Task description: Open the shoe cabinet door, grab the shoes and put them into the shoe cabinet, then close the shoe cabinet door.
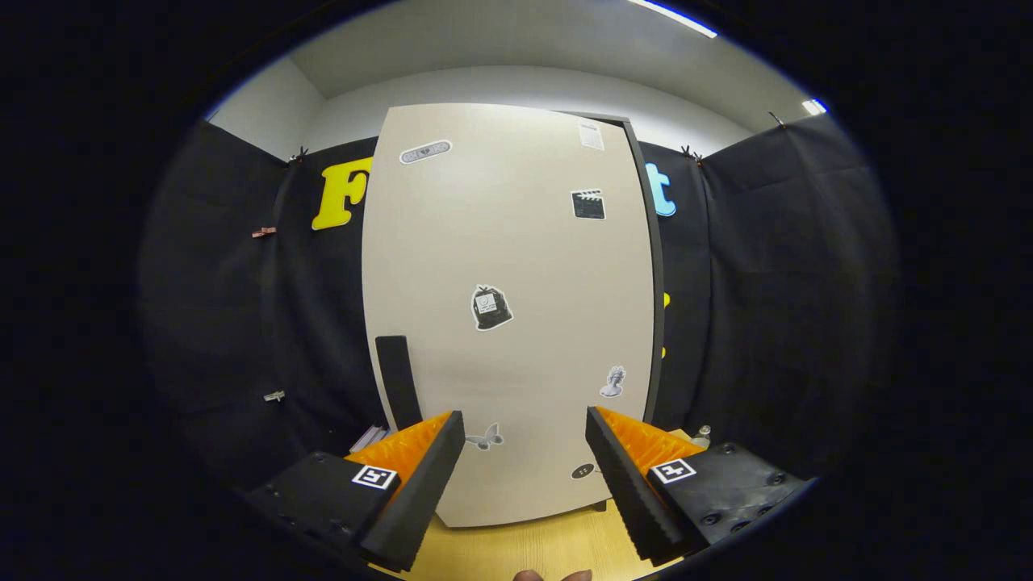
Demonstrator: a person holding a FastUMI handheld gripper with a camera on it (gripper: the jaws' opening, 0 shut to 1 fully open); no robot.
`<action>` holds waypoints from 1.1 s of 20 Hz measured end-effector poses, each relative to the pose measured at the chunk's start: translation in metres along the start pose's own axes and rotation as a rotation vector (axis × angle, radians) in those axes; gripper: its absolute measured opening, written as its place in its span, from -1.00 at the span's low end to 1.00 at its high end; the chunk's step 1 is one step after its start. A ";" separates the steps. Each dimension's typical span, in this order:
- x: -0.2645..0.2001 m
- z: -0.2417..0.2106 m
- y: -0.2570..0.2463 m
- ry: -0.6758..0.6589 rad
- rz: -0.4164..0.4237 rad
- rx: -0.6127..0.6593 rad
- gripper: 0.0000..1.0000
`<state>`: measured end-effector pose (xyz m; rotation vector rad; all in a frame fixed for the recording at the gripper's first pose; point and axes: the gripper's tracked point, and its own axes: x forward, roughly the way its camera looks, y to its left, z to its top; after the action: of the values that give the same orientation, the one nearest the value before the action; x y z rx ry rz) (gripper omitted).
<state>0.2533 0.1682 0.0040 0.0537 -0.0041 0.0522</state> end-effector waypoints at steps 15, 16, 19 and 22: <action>-0.004 0.000 -0.001 -0.003 0.007 0.006 0.96; -0.003 -0.001 -0.001 -0.002 0.005 0.006 0.96; -0.003 -0.001 -0.001 0.001 0.008 0.009 0.96; -0.001 0.000 -0.002 -0.001 0.005 0.009 0.96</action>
<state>0.2521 0.1658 0.0037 0.0629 -0.0045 0.0575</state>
